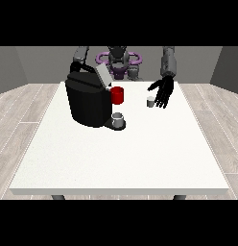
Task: Insert the coffee pod into the coffee machine and close the lid
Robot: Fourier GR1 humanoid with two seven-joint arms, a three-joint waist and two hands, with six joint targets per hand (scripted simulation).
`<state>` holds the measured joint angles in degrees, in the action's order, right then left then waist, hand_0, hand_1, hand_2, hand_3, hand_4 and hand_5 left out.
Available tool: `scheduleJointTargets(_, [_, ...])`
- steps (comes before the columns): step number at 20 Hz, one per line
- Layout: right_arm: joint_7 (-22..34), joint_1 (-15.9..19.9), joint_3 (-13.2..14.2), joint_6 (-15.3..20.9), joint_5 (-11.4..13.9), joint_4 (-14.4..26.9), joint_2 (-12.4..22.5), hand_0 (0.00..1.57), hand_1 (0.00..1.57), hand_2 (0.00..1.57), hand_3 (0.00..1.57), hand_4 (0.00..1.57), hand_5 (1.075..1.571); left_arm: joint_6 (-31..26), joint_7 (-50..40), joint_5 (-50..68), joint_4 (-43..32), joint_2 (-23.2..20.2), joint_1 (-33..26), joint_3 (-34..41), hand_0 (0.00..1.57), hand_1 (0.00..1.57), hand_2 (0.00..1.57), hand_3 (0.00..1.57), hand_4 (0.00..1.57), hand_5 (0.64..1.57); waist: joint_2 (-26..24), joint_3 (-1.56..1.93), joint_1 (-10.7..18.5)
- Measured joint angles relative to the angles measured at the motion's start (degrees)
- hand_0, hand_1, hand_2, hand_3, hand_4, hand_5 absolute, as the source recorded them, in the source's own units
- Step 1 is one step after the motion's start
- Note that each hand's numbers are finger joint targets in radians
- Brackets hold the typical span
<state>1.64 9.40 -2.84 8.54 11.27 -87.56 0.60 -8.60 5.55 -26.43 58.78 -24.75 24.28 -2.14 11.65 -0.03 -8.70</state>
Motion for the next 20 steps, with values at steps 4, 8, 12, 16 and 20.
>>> scheduleJointTargets(4, [-0.84,1.34,0.97,0.16,-1.31,3.39,-0.16,0.00,0.00,0.00,0.00,0.00,1.571,3.51,0.80,-3.87,-2.20,1.63,2.13,-0.98,0.84,0.84,0.92,0.76,0.30,1.571,0.28,0.02,0.90])
scheduleJointTargets(8, [-1.92,2.57,1.09,0.74,-1.46,6.07,-0.10,0.00,0.00,0.00,0.00,0.00,1.571,7.71,2.80,-8.72,-3.87,2.44,3.36,-2.86,1.04,1.04,1.11,0.91,0.46,1.571,0.82,0.02,1.39])
scheduleJointTargets(12, [-1.15,3.36,0.43,0.43,-0.74,7.27,-0.03,0.00,0.00,0.00,0.00,0.00,1.571,9.33,3.22,-13.21,-7.12,2.62,4.74,-4.64,0.76,0.76,0.95,0.81,0.34,1.571,0.66,0.03,0.81])
scheduleJointTargets(16, [-1.67,4.07,0.40,0.87,-0.78,9.32,-0.14,0.00,0.00,0.00,0.00,0.00,1.571,8.84,3.20,-17.11,-9.82,2.49,5.65,-6.61,0.88,0.88,1.00,0.82,0.28,1.571,0.55,0.05,1.03])
scheduleJointTargets(20, [-3.72,5.09,1.64,-0.03,-2.00,12.35,0.09,0.00,0.00,0.00,0.00,0.00,1.571,5.96,2.13,-19.69,-11.84,1.87,7.96,-7.41,0.73,0.73,0.96,0.85,0.39,1.571,0.39,0.06,1.23])
